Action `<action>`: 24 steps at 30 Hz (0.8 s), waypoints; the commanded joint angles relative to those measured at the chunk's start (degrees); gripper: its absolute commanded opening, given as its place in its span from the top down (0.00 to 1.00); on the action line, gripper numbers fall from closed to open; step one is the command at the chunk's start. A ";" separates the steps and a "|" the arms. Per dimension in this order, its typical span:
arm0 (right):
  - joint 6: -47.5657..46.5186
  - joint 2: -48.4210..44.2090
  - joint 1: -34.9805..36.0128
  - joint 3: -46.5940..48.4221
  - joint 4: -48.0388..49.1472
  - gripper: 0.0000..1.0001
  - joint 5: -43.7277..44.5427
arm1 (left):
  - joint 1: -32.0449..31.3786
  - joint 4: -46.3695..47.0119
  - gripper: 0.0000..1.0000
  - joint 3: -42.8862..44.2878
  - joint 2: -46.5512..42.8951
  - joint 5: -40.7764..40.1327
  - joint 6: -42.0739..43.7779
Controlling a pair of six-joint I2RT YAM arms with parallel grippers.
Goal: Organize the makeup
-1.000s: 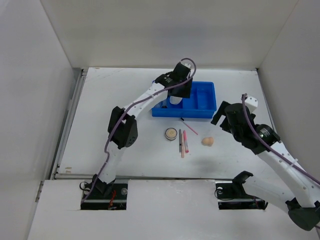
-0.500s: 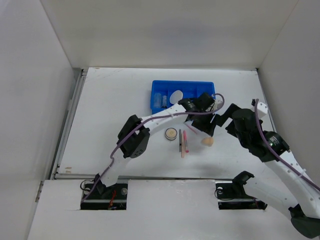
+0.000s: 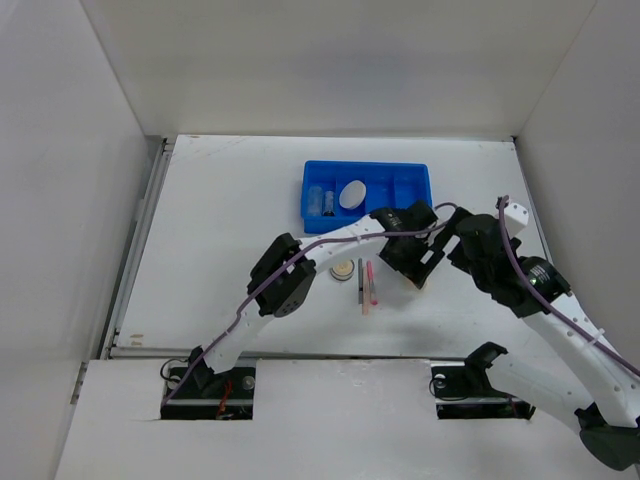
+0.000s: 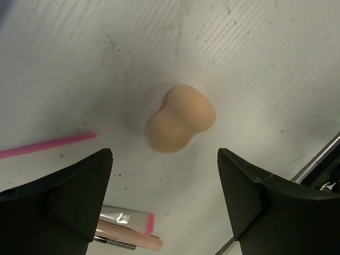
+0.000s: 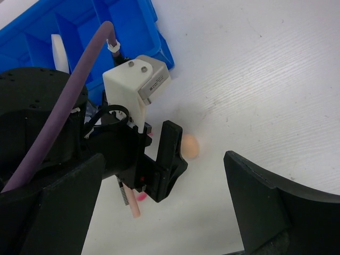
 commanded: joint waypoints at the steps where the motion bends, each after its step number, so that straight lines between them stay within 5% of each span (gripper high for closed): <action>1: -0.17 0.11 0.54 1.88 1.69 0.00 -0.36 | -1.20 0.14 0.23 3.20 0.87 -2.32 2.90; 17: -0.69 0.11 0.54 1.88 1.69 0.00 -0.88 | -3.40 -1.71 0.38 9.09 5.45 -5.75 6.68; 24: -0.69 0.11 0.54 1.88 1.69 0.00 -0.88 | -3.40 -2.94 0.59 9.09 6.06 -5.75 6.68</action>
